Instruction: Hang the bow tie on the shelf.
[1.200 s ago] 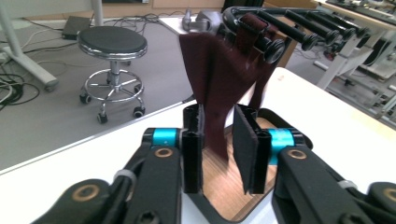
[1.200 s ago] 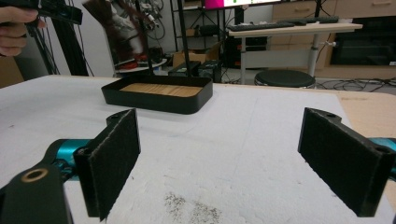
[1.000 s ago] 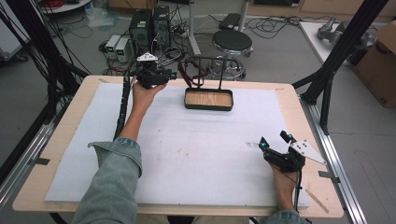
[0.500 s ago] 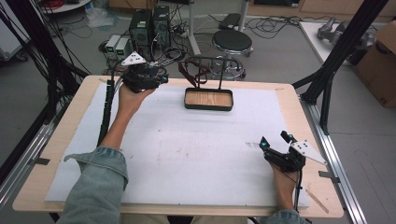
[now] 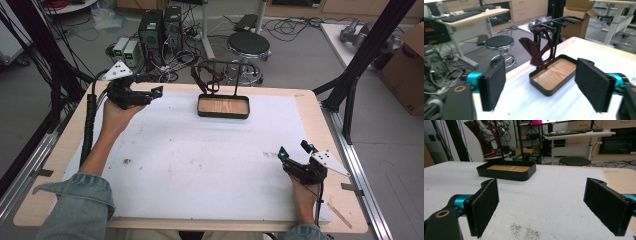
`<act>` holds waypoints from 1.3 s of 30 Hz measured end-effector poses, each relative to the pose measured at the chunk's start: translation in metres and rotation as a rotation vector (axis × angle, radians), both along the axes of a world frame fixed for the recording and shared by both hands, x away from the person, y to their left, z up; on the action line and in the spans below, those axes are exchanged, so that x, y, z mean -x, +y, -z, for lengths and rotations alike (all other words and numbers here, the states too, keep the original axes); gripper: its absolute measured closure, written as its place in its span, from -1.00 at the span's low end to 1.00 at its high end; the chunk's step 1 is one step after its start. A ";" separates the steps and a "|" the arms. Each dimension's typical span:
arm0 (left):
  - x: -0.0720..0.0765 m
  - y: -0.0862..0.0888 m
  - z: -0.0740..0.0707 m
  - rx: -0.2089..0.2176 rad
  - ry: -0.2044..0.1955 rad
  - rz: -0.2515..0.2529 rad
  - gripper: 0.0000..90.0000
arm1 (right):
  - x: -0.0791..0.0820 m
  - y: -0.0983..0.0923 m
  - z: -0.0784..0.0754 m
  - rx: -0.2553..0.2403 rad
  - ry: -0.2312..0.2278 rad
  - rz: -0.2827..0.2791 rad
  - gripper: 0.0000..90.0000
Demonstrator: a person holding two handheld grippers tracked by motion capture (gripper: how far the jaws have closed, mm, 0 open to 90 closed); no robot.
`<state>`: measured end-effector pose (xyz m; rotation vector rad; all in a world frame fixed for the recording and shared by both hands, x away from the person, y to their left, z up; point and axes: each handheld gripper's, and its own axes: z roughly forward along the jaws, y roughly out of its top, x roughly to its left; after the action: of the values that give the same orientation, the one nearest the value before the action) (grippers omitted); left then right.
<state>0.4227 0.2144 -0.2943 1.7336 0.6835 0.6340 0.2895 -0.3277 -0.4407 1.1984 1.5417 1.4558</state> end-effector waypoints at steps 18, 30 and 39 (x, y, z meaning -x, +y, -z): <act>0.069 0.052 0.009 0.027 -0.049 -0.040 -0.64 | 0.000 0.001 0.000 0.015 0.003 0.005 -0.73; 0.101 0.080 0.042 0.036 -0.041 -0.089 -0.66 | 0.000 0.001 0.000 0.014 0.002 0.004 -0.73; 0.114 0.088 0.069 0.031 -0.029 -0.132 -0.67 | 0.000 0.001 0.000 0.019 -0.002 0.005 -0.73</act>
<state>0.3085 0.3025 -0.3631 1.6578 0.7881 0.7337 0.2896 -0.3267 -0.4408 1.1882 1.5471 1.4355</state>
